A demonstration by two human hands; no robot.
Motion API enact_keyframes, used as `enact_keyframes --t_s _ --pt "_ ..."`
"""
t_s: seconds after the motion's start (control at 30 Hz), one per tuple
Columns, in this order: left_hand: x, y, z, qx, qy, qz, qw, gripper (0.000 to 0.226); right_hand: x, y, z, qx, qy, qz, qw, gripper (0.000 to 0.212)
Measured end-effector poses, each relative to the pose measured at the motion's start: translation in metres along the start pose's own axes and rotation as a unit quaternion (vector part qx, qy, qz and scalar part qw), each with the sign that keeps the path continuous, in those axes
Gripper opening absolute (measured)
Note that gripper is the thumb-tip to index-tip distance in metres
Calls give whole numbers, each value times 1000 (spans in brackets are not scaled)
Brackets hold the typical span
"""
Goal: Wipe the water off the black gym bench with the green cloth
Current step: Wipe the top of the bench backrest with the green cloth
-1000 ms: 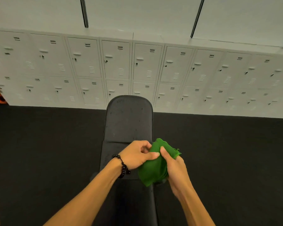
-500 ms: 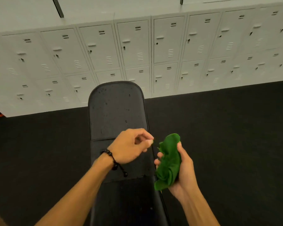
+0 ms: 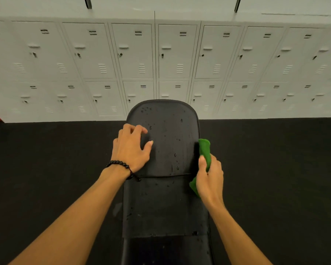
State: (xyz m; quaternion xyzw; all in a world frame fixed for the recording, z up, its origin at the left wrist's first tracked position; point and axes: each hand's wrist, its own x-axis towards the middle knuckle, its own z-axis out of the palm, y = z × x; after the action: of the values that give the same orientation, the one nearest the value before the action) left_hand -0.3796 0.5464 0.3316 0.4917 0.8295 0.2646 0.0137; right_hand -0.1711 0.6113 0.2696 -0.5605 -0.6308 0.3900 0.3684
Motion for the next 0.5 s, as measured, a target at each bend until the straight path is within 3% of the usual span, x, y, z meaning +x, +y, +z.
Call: enact_keyframes --t_s 0.13,0.27,0.4,0.5 --pt "34 -3 1 -21 -12 -33 999 66 8 1 11 -35 -4 -30 999 49" --pt "58 -7 26 -171 -79 -156 970 108 37 -7 21 -44 0 -36 998 50" --pt "56 -6 42 -175 -50 -191 964 110 0 20 14 -80 5 -78 994 40" --pt "57 -8 45 -169 -36 -193 966 107 22 17 21 -56 51 -94 993 36"
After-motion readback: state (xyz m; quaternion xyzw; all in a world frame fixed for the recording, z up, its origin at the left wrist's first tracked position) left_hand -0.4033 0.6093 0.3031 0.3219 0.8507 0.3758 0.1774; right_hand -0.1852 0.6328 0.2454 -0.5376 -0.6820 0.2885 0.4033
